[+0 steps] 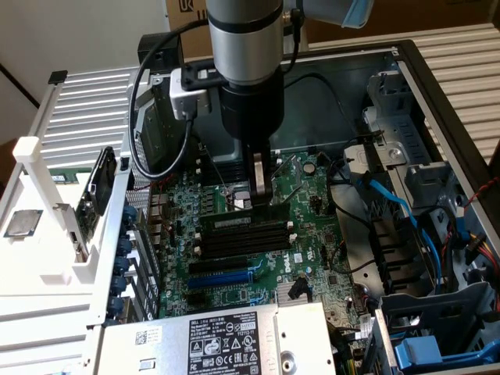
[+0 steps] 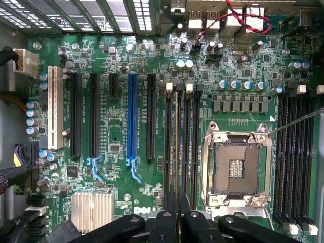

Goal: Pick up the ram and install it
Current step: 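Pick up the ram and move it above insertion slot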

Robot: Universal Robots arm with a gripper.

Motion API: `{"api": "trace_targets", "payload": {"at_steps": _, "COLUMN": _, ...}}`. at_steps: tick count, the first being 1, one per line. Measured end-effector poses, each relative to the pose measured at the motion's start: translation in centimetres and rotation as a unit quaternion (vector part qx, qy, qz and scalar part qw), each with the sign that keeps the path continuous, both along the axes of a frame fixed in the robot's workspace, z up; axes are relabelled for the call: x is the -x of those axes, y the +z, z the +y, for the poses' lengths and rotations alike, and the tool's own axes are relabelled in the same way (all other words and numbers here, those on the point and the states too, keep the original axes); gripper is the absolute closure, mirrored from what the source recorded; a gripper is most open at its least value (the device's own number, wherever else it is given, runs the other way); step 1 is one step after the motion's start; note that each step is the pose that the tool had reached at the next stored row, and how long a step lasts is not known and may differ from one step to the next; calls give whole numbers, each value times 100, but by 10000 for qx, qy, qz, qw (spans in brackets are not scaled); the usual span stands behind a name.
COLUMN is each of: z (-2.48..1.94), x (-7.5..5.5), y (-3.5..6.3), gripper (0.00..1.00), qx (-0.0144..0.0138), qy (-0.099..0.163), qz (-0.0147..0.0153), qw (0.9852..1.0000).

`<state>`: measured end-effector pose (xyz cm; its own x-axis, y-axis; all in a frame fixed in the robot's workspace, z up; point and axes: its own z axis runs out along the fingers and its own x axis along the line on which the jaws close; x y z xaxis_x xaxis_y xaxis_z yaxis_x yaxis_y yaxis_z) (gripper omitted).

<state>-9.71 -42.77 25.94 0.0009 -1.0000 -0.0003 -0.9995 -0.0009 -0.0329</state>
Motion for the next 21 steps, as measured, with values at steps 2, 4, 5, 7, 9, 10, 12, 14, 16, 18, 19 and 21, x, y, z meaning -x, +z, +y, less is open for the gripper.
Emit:
{"api": "trace_targets", "payload": {"at_steps": 2, "z": -2, "x": -1, "y": -3, "gripper": 88, "qx": 10, "qy": 0, "qz": -1, "qw": 10000}}
{"api": "trace_targets", "payload": {"at_steps": 4, "z": -2, "x": 0, "y": -11, "gripper": 88, "qx": 79, "qy": 0, "qz": -27, "qw": 10000}}
{"api": "trace_targets", "payload": {"at_steps": 5, "z": -2, "x": 1, "y": -14, "gripper": 88, "qx": 111, "qy": 0, "qz": -42, "qw": 9999}}
{"api": "trace_targets", "payload": {"at_steps": 7, "z": 0, "x": 8, "y": -17, "gripper": 88, "qx": 141, "qy": 0, "qz": -55, "qw": 9999}}
{"api": "trace_targets", "payload": {"at_steps": 9, "z": 0, "x": 8, "y": -16, "gripper": 88, "qx": 141, "qy": 1, "qz": -56, "qw": 9999}}
{"api": "trace_targets", "payload": {"at_steps": 10, "z": 0, "x": 8, "y": -17, "gripper": 88, "qx": 142, "qy": 1, "qz": -55, "qw": 9999}}
{"api": "trace_targets", "payload": {"at_steps": 12, "z": 1, "x": 13, "y": -26, "gripper": 88, "qx": 141, "qy": 0, "qz": -56, "qw": 9999}}
{"api": "trace_targets", "payload": {"at_steps": 14, "z": 1, "x": 18, "y": -38, "gripper": 88, "qx": 142, "qy": 0, "qz": -56, "qw": 9999}}
{"api": "trace_targets", "payload": {"at_steps": 16, "z": 1, "x": 23, "y": -56, "gripper": 88, "qx": 141, "qy": 1, "qz": -56, "qw": 9999}}
{"api": "trace_targets", "payload": {"at_steps": 18, "z": 0, "x": 26, "y": -77, "gripper": 88, "qx": 141, "qy": 1, "qz": -56, "qw": 9999}}
{"api": "trace_targets", "payload": {"at_steps": 19, "z": 1, "x": 29, "y": -86, "gripper": 88, "qx": 142, "qy": 1, "qz": -56, "qw": 9999}}
{"api": "trace_targets", "payload": {"at_steps": 21, "z": 3, "x": 32, "y": -96, "gripper": 88, "qx": 141, "qy": 1, "qz": -56, "qw": 9999}}
